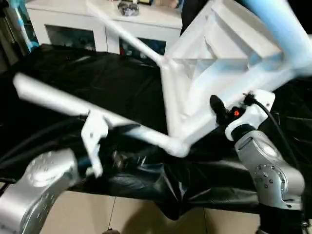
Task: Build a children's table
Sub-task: Flip table
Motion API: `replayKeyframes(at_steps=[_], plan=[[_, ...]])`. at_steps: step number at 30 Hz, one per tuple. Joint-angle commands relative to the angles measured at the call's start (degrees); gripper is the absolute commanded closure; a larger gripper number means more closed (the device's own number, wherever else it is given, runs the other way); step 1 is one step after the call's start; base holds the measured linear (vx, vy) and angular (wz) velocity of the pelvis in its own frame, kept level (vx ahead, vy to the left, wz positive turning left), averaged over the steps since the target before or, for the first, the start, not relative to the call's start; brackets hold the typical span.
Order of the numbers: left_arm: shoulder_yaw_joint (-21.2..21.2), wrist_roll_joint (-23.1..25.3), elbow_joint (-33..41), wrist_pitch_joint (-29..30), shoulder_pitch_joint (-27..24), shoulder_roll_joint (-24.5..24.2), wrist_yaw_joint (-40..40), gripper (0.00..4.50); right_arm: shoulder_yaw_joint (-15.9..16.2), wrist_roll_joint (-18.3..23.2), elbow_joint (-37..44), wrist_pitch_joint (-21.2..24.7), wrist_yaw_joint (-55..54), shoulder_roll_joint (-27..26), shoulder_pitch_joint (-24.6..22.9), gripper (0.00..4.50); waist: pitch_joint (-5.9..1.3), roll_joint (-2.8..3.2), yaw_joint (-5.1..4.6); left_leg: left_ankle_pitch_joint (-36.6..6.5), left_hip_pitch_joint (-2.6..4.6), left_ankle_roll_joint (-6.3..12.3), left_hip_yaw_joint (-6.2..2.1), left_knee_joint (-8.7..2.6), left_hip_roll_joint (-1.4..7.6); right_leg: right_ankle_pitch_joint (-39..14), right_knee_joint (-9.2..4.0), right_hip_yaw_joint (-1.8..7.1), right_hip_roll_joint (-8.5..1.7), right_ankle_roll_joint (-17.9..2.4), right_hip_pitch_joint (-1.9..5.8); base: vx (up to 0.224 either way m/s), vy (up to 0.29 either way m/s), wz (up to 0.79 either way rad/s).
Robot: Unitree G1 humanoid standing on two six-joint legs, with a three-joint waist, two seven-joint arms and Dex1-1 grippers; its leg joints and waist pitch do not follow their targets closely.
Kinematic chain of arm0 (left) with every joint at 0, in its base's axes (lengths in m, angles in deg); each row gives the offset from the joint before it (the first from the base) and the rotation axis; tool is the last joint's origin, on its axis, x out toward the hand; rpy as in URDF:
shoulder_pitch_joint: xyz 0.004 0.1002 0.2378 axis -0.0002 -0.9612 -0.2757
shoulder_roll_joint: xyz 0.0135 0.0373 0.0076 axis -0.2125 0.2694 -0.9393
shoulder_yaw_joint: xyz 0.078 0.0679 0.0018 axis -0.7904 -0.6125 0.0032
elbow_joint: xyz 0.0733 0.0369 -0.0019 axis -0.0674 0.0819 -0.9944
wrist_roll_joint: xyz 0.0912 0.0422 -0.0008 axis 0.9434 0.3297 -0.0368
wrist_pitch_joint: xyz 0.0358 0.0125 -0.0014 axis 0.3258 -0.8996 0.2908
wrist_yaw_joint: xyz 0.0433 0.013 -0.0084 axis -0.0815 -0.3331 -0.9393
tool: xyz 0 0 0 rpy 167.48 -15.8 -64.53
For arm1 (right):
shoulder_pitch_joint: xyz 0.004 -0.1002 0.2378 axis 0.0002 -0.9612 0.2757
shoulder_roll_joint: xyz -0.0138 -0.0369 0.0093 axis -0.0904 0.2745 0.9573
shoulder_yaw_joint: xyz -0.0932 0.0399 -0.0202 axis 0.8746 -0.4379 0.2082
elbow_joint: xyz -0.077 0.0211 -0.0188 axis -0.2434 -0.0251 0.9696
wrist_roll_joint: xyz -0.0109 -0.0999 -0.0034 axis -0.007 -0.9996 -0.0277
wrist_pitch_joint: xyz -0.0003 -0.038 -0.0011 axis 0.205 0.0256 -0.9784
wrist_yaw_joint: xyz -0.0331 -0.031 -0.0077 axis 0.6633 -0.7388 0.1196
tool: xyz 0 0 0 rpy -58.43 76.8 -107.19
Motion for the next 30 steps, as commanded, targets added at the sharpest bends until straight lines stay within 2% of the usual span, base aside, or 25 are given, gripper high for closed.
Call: replayKeyframes(at_steps=[1,2,3,5,6,7,8,9,10,13,14,17,18,19,20,21,22,23,25,27,28,29,30], plan=[[0.6,0.8,-1.0,-0.5,1.2,0.1,0.8,0.0,-0.3,-5.7,-2.5,2.8,-3.3,2.1,-1.8,2.39,-1.9,1.66,-0.62,-21.3,1.24,-6.49,-1.04,-4.8,1.47,-21.8,-6.36,2.83,-3.41,-0.3,-0.25,0.0,0.0,0.0],[0.5,0.9,-1.6,-0.6,2.3,0.2,0.9,0.0,-0.3,-6.3,-2.2,3.4,-4.4,2.6,-1.6,2.4,-1.85,2.61,-0.41,-21.9,1.3,-6.65,-1.3,-4.91,1.46,-21.8,-6.22,2.84,-3.47,-0.5,-0.38,0.0,0.0,0.0],[0.2,1.2,-2.1,-0.8,3.1,0.1,0.7,0.0,-0.2,-6.9,-1.9,3.9,-5.1,3.1,-1.5,2.4,-1.9,2.69,-0.54,-22.4,1.54,-6.82,-1.21,-4.85,1.49,-21.4,-6.41,2.85,-3.35,-0.6,-0.61,0.0,0.0,0.0],[-0.1,1.5,-2.5,-1.2,3.6,0.0,0.5,0.0,0.0,-7.5,-1.5,4.3,-5.7,3.6,-1.5,2.41,-1.92,2.26,-0.53,-23.3,1.57,-6.69,-1.26,-4.84,1.47,-20.2,-6.25,2.82,-3.13,-1.1,-0.59,0.0,0.0,0.0],[-0.4,1.6,-2.7,-1.5,4.0,0.2,0.2,0.0,0.3,-8.5,-1.0,4.6,-6.3,4.2,-1.6,2.41,-1.93,2.68,-0.41,-23.1,1.45,-6.68,-1.39,-4.93,1.49,-19.5,-6.09,2.9,-3.2,-1.5,-0.53,0.0,0.0,0.0],[-0.5,1.5,-2.9,-1.4,4.3,0.3,0.2,0.0,0.3,-8.7,-0.6,5.0,-6.6,4.3,-1.7,2.41,-2.01,2.53,-0.42,-23.0,1.42,-6.65,-1.32,-4.91,1.51,-19.0,-6.07,2.93,-3.19,-1.7,-0.48,0.0,0.0,0.0],[-0.8,1.5,-3.0,-1.4,4.6,0.4,0.1,0.0,0.2,-8.8,-0.2,5.7,-7.0,4.3,-1.9,2.41,-2.05,2.75,-0.35,-22.9,1.5,-6.64,-1.3,-4.87,1.48,-17.6,-5.92,2.96,-3.05,-2.1,-0.54,0.0,0.0,0.0],[-1.1,1.5,-3.2,-1.4,4.9,0.5,-0.1,0.0,0.2,-9.3,0.1,6.0,-7.3,4.2,-2.0,2.41,-2.11,3.34,-0.22,-22.9,1.54,-6.82,-1.38,-4.86,1.48,-17.1,-5.78,3.0,-3.11,-2.3,-0.56,0.0,0.0,0.0],[-1.2,1.4,-3.3,-1.3,5.1,0.6,-0.2,0.0,0.5,-10.0,0.3,6.0,-7.5,4.4,-2.2,2.41,-2.07,3.11,-0.31,-22.5,1.21,-6.83,-1.42,-4.93,1.48,-16.4,-5.72,3.01,-3.11,-2.5,-0.27,0.0,0.0,0.0],[-2.3,2.6,-4.2,-2.1,5.6,0.3,-0.9,0.0,2.2,-12.3,0.8,7.2,-7.5,5.7,-2.6,2.41,-2.05,3.19,-0.27,-21.6,0.88,-6.66,-1.44,-4.98,1.36,-16.7,-5.72,3.11,-3.21,-2.3,0.01,0.0,0.0,0.0],[-2.9,3.5,-4.8,-2.9,6.1,-0.1,-1.5,0.0,4.4,-14.2,1.2,8.3,-7.1,7.7,-2.0,2.43,-2.06,3.17,-0.28,-20.9,0.8,-6.55,-1.43,-5.01,1.34,-17.2,-5.8,3.17,-3.2,-1.6,0.14,0.0,0.0,0.0],[-3.1,4.1,-5.5,-3.6,7.1,-0.3,-1.9,0.0,6.2,-15.3,1.1,10.3,-7.0,9.5,-0.1,2.44,-2.07,3.1,-0.53,-20.7,0.79,-6.56,-1.45,-4.98,1.22,-18.6,-5.89,3.15,-3.19,-1.1,0.19,0.0,0.0,0.0],[-3.1,4.2,-5.7,-3.8,7.2,-0.4,-2.0,0.0,6.2,-15.3,0.9,10.7,-7.1,9.6,0.3,2.44,-2.11,2.7,-0.68,-20.6,0.71,-6.45,-1.42,-4.95,1.23,-18.8,-5.93,3.16,-3.25,-1.1,0.22,0.0,0.0,0.0],[-3.2,4.2,-5.7,-3.8,7.3,-0.4,-2.0,0.0,6.4,-15.5,0.7,10.8,-7.1,9.7,0.5,2.44,-2.11,2.9,-0.65,-20.6,0.68,-6.45,-1.51,-4.95,1.24,-18.9,-5.88,3.15,-3.36,-1.2,0.2,0.0,0.0,0.0],[-3.2,4.1,-5.7,-4.0,7.5,-0.3,-2.1,0.0,7.0,-16.0,0.0,10.7,-6.8,10.0,0.9,2.44,-2.16,2.75,-0.9,-20.3,0.57,-6.26,-1.49,-4.91,1.27,-18.5,-5.84,3.12,-3.32,-1.5,0.2,0.0,0.0,0.0],[-3.3,4.2,-5.7,-4.0,7.5,-0.2,-2.1,0.0,7.2,-16.4,-0.6,10.1,-6.3,9.8,1.1,2.44,-2.24,2.63,-1.05,-19.6,0.48,-6.13,-1.44,-4.84,1.27,-17.4,-5.69,3.14,-3.28,-1.8,0.25,0.0,0.0,0.0],[-3.4,4.3,-5.6,-4.1,7.6,-0.1,-2.1,0.0,7.8,-16.7,-1.4,9.4,-5.4,9.8,1.3,2.44,-2.22,2.79,-1.1,-19.2,0.43,-6.09,-1.44,-4.87,1.28,-17.0,-5.63,3.15,-3.29,-2.0,0.26,0.0,0.0,0.0],[-3.5,4.5,-5.7,-4.3,7.7,0.0,-2.0,0.0,8.1,-17.0,-1.8,9.1,-5.0,9.9,1.4,2.44,-2.21,2.63,-1.18,-19.0,0.37,-5.97,-1.39,-4.84,1.29,-16.7,-5.66,3.15,-3.27,-2.1,0.27,0.0,0.0,0.0],[-3.7,5.1,-5.9,-5.0,7.9,0.1,-1.9,0.0,8.9,-17.6,-2.8,8.2,-4.3,10.0,1.7,2.44,-2.19,2.78,-1.39,-18.8,0.37,-5.88,-1.36,-4.83,1.32,-16.0,-5.62,3.17,-3.24,-2.4,0.25,0.0,0.0,0.0],[-4.8,9.5,-8.1,-9.5,9.6,0.2,-1.1,0.0,10.6,-18.0,-6.8,2.8,-1.4,10.4,3.2,2.44,-2.03,2.72,-1.74,-20.5,0.4,-5.54,-1.4,-4.82,1.25,-19.7,-6.17,3.16,-3.43,-2.0,0.12,0.0,0.0,0.0],[-4.8,9.5,-8.1,-9.5,9.6,0.2,-1.1,0.0,10.6,-18.0,-6.8,2.8,-1.4,10.4,3.2,2.1,-1.98,2.73,-1.83,-20.9,0.36,-5.61,-1.44,-4.87,1.26,-20.6,-6.21,3.16,-3.44,-1.8,0.1,0.0,0.0,0.0],[-6.0,14.0,-11.1,-16.9,11.3,0.9,-0.7,0.0,11.6,-18.2,-11.6,-4.0,1.1,9.9,5.0,2.1,-2.0,2.38,-2.01,-21.6,0.21,-5.5,-1.56,-4.9,1.36,-22.4,-6.43,3.08,-3.65,-1.4,0.21,0.0,0.0,0.0],[-6.0,14.0,-11.1,-16.9,11.3,0.9,-0.7,0.0,11.6,-18.2,-11.6,-4.0,1.1,9.9,5.0,1.76,-2.03,2.4,-2.0,-21.4,0.08,-5.39,-1.63,-4.9,1.29,-22.8,-6.44,3.06,-3.73,-1.3,0.28,0.0,0.0,0.0]])
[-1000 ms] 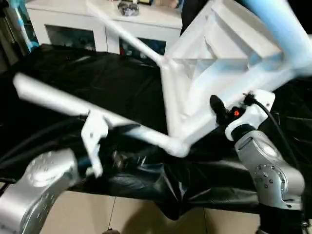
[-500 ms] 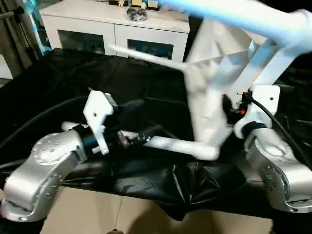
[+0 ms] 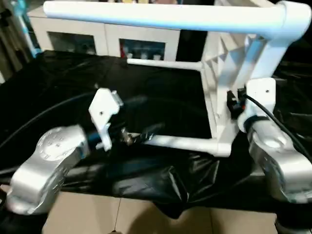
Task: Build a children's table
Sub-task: Flip table
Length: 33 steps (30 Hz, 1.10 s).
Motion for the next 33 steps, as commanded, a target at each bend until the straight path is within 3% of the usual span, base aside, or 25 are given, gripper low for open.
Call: replayKeyframes(at_steps=[1,2,3,4,5,7,8,9,12,17,18,19,21,22,25,29,33], plan=[[-1.2,3.0,-1.6,-5.0,1.3,0.4,0.1,0.0,3.1,-2.4,-5.7,-2.6,2.6,0.3,-0.6,1.76,-1.85,0.57,-0.34,-20.8,0.28,-5.49,-1.49,-4.96,1.87,-22.1,-6.28,2.42,-3.77,-1.6,0.36,0.0,0.0,0.0],[-2.5,6.4,-3.2,-9.5,2.0,0.2,0.6,0.0,2.9,-2.3,-7.7,-5.5,3.5,-0.2,-0.1,1.64,-1.96,0.38,-0.59,-19.0,-0.3,-5.16,-1.58,-5.02,1.91,-19.3,-6.11,2.35,-3.75,-2.1,0.62,0.0,0.0,0.0],[-3.4,8.4,-4.4,-12.3,2.4,0.0,0.6,0.0,2.7,-2.1,-8.8,-7.3,4.2,-0.5,0.1,1.64,-1.95,-0.23,-0.66,-19.1,-0.34,-4.71,-1.48,-4.92,1.93,-19.4,-6.31,2.35,-3.77,-1.9,0.56,0.0,0.0,0.0],[-4.5,13.5,-6.9,-17.2,3.4,-0.1,3.7,0.0,2.4,-1.9,-9.9,-10.1,5.3,-0.8,0.1,1.53,-2.3,-0.03,-0.71,-18.1,-0.11,-4.44,-1.34,-4.64,1.96,-17.4,-5.91,2.54,-3.83,-2.6,0.48,0.0,0.0,0.0],[-4.5,13.7,-7.0,-17.4,3.4,-0.1,3.9,0.0,2.4,-1.8,-9.8,-10.2,5.4,-0.8,0.1,1.33,-2.45,0.0,-0.8,-16.8,-0.32,-4.18,-1.31,-4.51,2.05,-15.0,-5.73,2.57,-3.78,-2.9,0.67,0.0,0.0,0.0],[-4.5,18.3,-9.9,-23.0,5.1,0.6,8.3,0.0,2.1,-1.5,-8.1,-12.3,6.0,-1.2,-1.2,1.24,-3.27,-0.01,-0.77,-6.3,-1.0,-2.59,-1.03,-3.59,1.94,2.7,-4.0,2.42,-3.33,-4.9,1.56,0.0,0.0,0.0],[-4.4,18.7,-10.1,-23.7,5.3,0.8,8.6,0.0,2.1,-1.5,-7.9,-12.5,6.0,-1.2,-1.4,1.13,-3.24,0.09,-0.8,-3.3,-1.11,-1.9,-0.94,-3.4,1.71,8.6,-3.55,2.3,-3.14,-5.8,1.69,0.0,0.0,0.0],[-4.3,20.2,-10.8,-25.7,5.8,1.2,9.5,0.0,2.1,-2.0,-8.1,-13.8,5.8,-1.4,-2.1,1.0,-3.23,0.32,-0.77,-3.1,-0.91,-1.86,-0.88,-3.39,1.74,10.5,-3.41,2.15,-3.16,-6.7,1.64,0.0,0.0,0.0],[-3.9,22.4,-11.3,-29.0,6.3,1.7,10.9,0.0,1.7,-2.9,-8.6,-17.0,5.2,-2.2,-3.4,0.86,-3.07,0.36,-0.77,-4.6,-0.77,-1.82,-0.81,-3.46,1.9,9.6,-3.54,2.12,-3.31,-7.8,1.7,0.0,0.0,0.0],[-2.6,24.2,-11.7,-34.8,6.2,0.9,12.1,0.0,1.5,-5.4,-7.5,-27.1,4.3,-2.6,-7.6,0.55,-2.59,0.54,-0.61,-9.2,-0.56,-2.47,-0.8,-3.83,2.21,2.2,-4.19,2.13,-3.53,-7.7,1.43,0.0,0.0,0.0],[-2.6,24.2,-11.7,-34.8,6.2,0.9,12.1,0.0,1.5,-5.4,-7.5,-27.1,4.3,-2.6,-7.6,0.55,-2.46,0.49,-0.62,-10.3,-0.47,-2.55,-0.78,-3.91,2.21,0.2,-4.33,2.15,-3.5,-7.4,1.29,0.0,0.0,0.0],[-2.5,24.6,-11.8,-35.5,6.2,0.8,12.5,0.0,1.4,-5.4,-7.4,-27.4,4.2,-2.7,-7.9,0.55,-2.37,0.88,-0.62,-11.1,-0.41,-2.75,-0.84,-3.98,2.21,-1.0,-4.36,2.16,-3.52,-7.4,1.18,0.0,0.0,0.0],[-2.2,26.9,-12.5,-39.0,6.4,0.2,14.4,0.0,0.6,-5.7,-7.3,-28.8,3.2,-3.1,-9.5,0.55,-2.26,0.67,-0.69,-12.8,-0.35,-2.79,-0.88,-4.09,2.3,-3.9,-4.71,2.23,-3.54,-6.7,1.1,0.0,0.0,0.0],[-1.0,32.6,-12.9,-42.1,7.5,-0.4,19.4,0.0,-0.3,-5.5,-7.5,-29.8,2.4,-3.8,-9.7,0.55,-2.29,1.27,-0.67,-13.3,-0.33,-2.91,-0.98,-4.12,2.3,-4.4,-4.66,2.24,-3.54,-6.7,0.96,0.0,0.0,0.0],[2.1,39.8,-12.7,-45.6,10.7,-0.7,27.3,0.0,-0.6,-6.2,-8.1,-32.3,1.7,-4.2,-9.1,0.55,-2.45,1.08,-0.91,-13.1,-0.38,-2.7,-1.04,-3.97,2.32,-4.1,-4.68,2.14,-3.43,-6.2,1.08,0.0,0.0,0.0],[2.7,44.7,-13.0,-48.7,12.8,-2.0,29.5,0.0,-0.6,-6.4,-8.6,-34.8,2.3,-4.9,-8.5,0.55,-2.43,0.92,-0.81,-11.1,-0.6,-2.06,-1.06,-3.83,2.25,-0.9,-4.3,2.11,-3.49,-7.1,1.15,0.0,0.0,0.0],[3.5,50.0,-14.2,-49.9,14.4,-3.6,33.7,0.0,-0.1,-6.6,-8.2,-36.8,3.4,-5.0,-8.4,0.55,-2.55,1.27,-0.67,-10.6,-0.57,-1.85,-1.07,-3.7,2.22,0.7,-4.11,2.08,-3.58,-7.5,1.1,0.0,0.0,0.0]])
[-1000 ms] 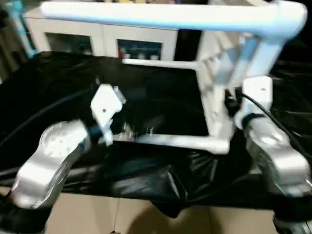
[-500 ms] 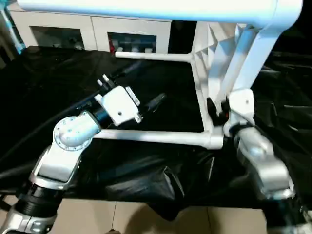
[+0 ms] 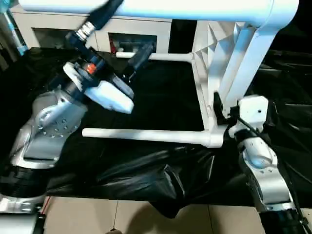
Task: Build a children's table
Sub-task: Flip table
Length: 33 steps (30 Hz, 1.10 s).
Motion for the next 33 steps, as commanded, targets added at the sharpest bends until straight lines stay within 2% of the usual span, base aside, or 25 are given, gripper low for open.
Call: replayKeyframes(at_steps=[1,5,6,7,9,10,12,13,14,16,20,24,26,27,28,29,31,33], plan=[[0.4,2.2,-0.7,-0.3,1.3,-0.7,1.9,0.0,-0.4,-0.4,0.2,-1.3,0.6,-0.2,0.2,0.55,-3.11,0.71,0.34,-10.9,0.65,-2.15,-0.98,-3.86,1.88,0.0,-4.22,2.55,-3.61,-6.9,2.14,0.0,0.0,0.0],[-0.1,7.8,-5.3,-0.6,4.8,-2.9,4.4,0.0,-0.1,0.7,3.0,-5.8,2.7,-0.9,-2.0,0.55,-3.13,1.02,0.56,-12.0,0.74,-2.09,-1.08,-3.88,1.87,-0.6,-4.27,2.56,-3.66,-7.1,2.03,0.0,0.0,0.0],[-0.1,7.8,-5.3,-0.6,4.8,-2.9,4.4,0.0,-0.1,0.7,3.0,-5.8,2.7,-0.9,-2.0,0.55,-3.09,0.96,0.66,-12.2,0.75,-2.12,-1.12,-3.9,1.91,-0.5,-4.22,2.56,-3.68,-7.0,2.02,0.0,0.0,0.0],[-0.7,9.5,-7.5,-0.5,5.6,-3.7,4.8,0.0,0.2,0.8,4.4,-7.1,3.4,-0.7,-3.4,0.55,-3.14,1.16,0.74,-12.2,0.78,-2.1,-1.1,-3.91,1.9,-0.1,-4.22,2.57,-3.64,-7.2,1.97,0.0,0.0,0.0],[-1.1,10.7,-9.3,0.1,6.3,-4.2,5.2,0.0,0.4,0.8,5.6,-8.0,3.7,-0.5,-4.7,0.55,-3.16,1.02,0.87,-11.7,0.73,-2.07,-1.15,-3.96,1.92,0.7,-4.14,2.59,-3.69,-7.1,2.08,0.0,0.0,0.0],[-1.4,11.6,-10.6,0.0,6.9,-4.4,5.9,0.0,0.5,0.8,6.5,-8.6,4.0,-0.4,-5.7,0.55,-3.21,1.62,0.98,-11.8,0.79,-2.12,-1.2,-3.87,1.88,1.1,-4.12,2.59,-3.69,-7.3,1.98,0.0,0.0,0.0],[-1.8,13.2,-13.3,0.2,9.0,-4.6,7.5,0.0,0.1,1.2,9.3,-9.5,4.0,-0.5,-8.9,0.55,-3.13,1.39,1.09,-12.6,0.87,-2.05,-1.16,-3.97,1.9,0.6,-4.34,2.61,-3.64,-7.0,1.95,0.0,0.0,0.0],[-1.8,13.2,-13.3,0.2,9.0,-4.6,7.5,0.0,0.1,1.2,9.3,-9.5,4.0,-0.5,-8.9,0.55,-3.16,1.81,1.16,-12.8,0.85,-2.16,-1.26,-3.91,1.86,0.6,-4.2,2.62,-3.66,-7.1,1.97,0.0,0.0,0.0],[-1.9,13.6,-14.3,0.2,9.9,-4.5,8.2,0.0,0.0,1.4,10.4,-9.5,3.9,-0.5,-10.2,0.55,-3.12,1.54,1.42,-13.2,0.91,-1.99,-1.25,-4.01,1.9,0.4,-4.35,2.64,-3.7,-7.2,1.97,0.0,0.0,0.0],[-2.8,14.4,-17.2,1.1,12.2,-4.3,8.8,0.0,0.2,1.1,12.7,-10.4,4.0,-0.6,-12.7,0.55,-3.02,1.69,1.61,-13.5,0.85,-2.01,-1.31,-4.03,1.88,-0.5,-4.37,2.63,-3.73,-7.3,1.92,0.0,0.0,0.0],[-3.7,16.2,-21.1,1.8,15.1,-4.0,10.8,0.0,1.0,1.5,15.0,-11.1,5.9,-0.6,-14.0,0.55,-2.87,1.58,1.55,-14.1,0.69,-1.55,-1.36,-4.13,1.84,-3.0,-4.63,2.7,-3.88,-7.1,1.96,0.0,0.0,0.0],[-4.1,17.0,-22.8,2.3,16.4,-3.7,11.3,0.0,2.4,2.9,15.8,-10.2,8.7,-0.1,-13.5,0.55,-3.02,1.62,1.59,-12.7,0.62,-1.05,-1.41,-3.97,1.92,-0.8,-4.42,2.67,-3.93,-7.6,2.06,0.0,0.0,0.0],[-4.9,18.2,-25.1,3.4,18.0,-3.4,11.8,0.0,4.9,4.5,16.6,-7.4,12.2,0.8,-12.3,0.55,-3.01,1.47,1.64,-12.6,0.69,-0.69,-1.4,-3.93,1.94,-0.3,-4.41,2.67,-3.92,-7.8,2.07,0.0,0.0,0.0],[-5.3,18.6,-26.0,3.7,18.6,-3.4,12.3,0.0,5.5,5.1,17.0,-6.3,13.2,0.9,-12.1,0.55,-2.99,1.59,1.67,-12.4,0.66,-0.54,-1.43,-3.9,1.94,-0.3,-4.39,2.67,-3.93,-7.9,2.08,0.0,0.0,0.0],[-5.2,18.4,-27.0,4.5,19.1,-3.2,12.3,0.19,6.1,5.4,17.2,-5.4,13.9,1.0,-11.6,0.53,-2.93,1.57,1.73,-12.6,0.64,-0.58,-1.45,-3.95,1.99,-0.8,-4.44,2.68,-3.99,-7.8,2.02,0.0,0.0,0.0],[-5.2,18.4,-27.0,4.5,19.1,-3.2,12.3,0.19,6.1,5.4,17.2,-5.4,13.9,1.0,-11.6,0.53,-2.98,1.59,1.77,-12.5,0.7,-0.66,-1.45,-3.95,2.0,-0.7,-4.4,2.68,-4.01,-7.8,2.06,0.0,0.0,0.0],[-4.3,16.7,-28.1,6.7,19.6,-3.2,11.1,0.19,7.8,7.2,17.8,-2.4,16.6,1.3,-10.2,0.53,-3.02,1.64,1.81,-12.2,0.67,-0.83,-1.49,-3.93,1.98,-0.1,-4.23,2.65,-4.02,-8.4,2.08,0.0,0.0,0.0],[-4.2,16.6,-28.0,6.8,19.7,-3.3,11.2,0.48,8.1,7.5,17.9,-2.1,17.2,1.4,-10.0,0.52,-2.93,1.62,1.84,-12.5,0.66,-0.96,-1.5,-4.0,2.05,-0.8,-4.35,2.65,-4.11,-8.5,2.04,0.0,0.0,0.0]])
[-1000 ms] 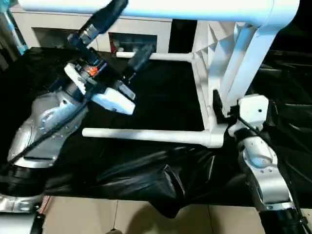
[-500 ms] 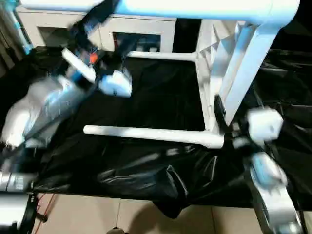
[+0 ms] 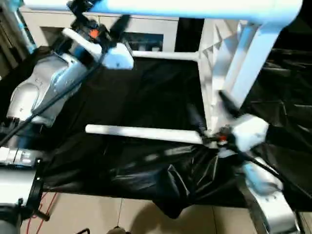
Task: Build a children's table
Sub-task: Flip table
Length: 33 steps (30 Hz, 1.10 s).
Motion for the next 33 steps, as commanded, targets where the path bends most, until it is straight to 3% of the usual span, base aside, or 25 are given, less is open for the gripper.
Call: replayKeyframes(at_steps=[1,10,14,22,29,33], plan=[[0.3,-0.7,-1.3,1.2,0.6,0.0,-0.6,0.54,0.5,1.0,1.0,1.5,1.5,0.5,0.5,0.52,-3.36,0.56,0.28,-12.6,0.7,-1.02,-1.4,-3.99,2.05,-1.0,-4.35,2.67,-4.11,-8.5,2.01,0.0,0.0,0.0],[0.5,-2.1,-2.7,2.0,1.8,-0.1,-1.2,1.21,1.0,0.8,0.7,3.5,3.5,1.0,2.8,0.52,-3.39,0.59,0.65,-12.7,0.71,-1.49,-1.41,-4.01,2.04,-2.0,-4.4,2.74,-4.21,-8.3,1.96,0.0,0.0,0.0],[0.1,-3.9,-1.5,2.3,0.9,-0.2,-2.8,1.57,1.0,0.2,0.7,4.5,3.9,0.9,3.5,0.52,-3.48,0.48,0.96,-11.4,0.7,-1.39,-1.35,-3.94,2.09,0.0,-4.21,2.72,-4.21,-8.4,2.0,0.0,0.0,0.0],[-0.9,-6.6,0.4,3.9,-0.7,-0.4,-8.3,2.18,1.1,-0.6,0.7,5.1,4.4,0.6,3.6,0.52,-3.33,0.42,1.42,-12.8,0.84,-1.98,-1.37,-4.22,2.24,-3.4,-4.4,2.73,-4.36,-7.8,1.76,0.0,0.0,0.0],[-0.8,-11.9,5.3,13.8,-3.3,0.3,-21.0,2.63,1.1,-1.1,0.2,5.0,5.3,0.9,3.9,0.52,-3.16,0.28,1.45,-12.8,0.88,-1.78,-1.27,-4.32,2.27,-4.6,-4.55,2.82,-4.49,-8.0,1.72,0.0,0.0,0.0],[1.3,-16.8,6.8,19.5,-3.3,2.2,-24.2,2.7,1.1,-1.2,-0.1,4.9,5.9,1.1,4.1,0.52,-3.03,0.14,1.46,-13.8,0.93,-1.55,-1.23,-4.43,2.2,-8.9,-4.93,2.89,-4.62,-7.6,1.64,0.0,0.0,0.0]])
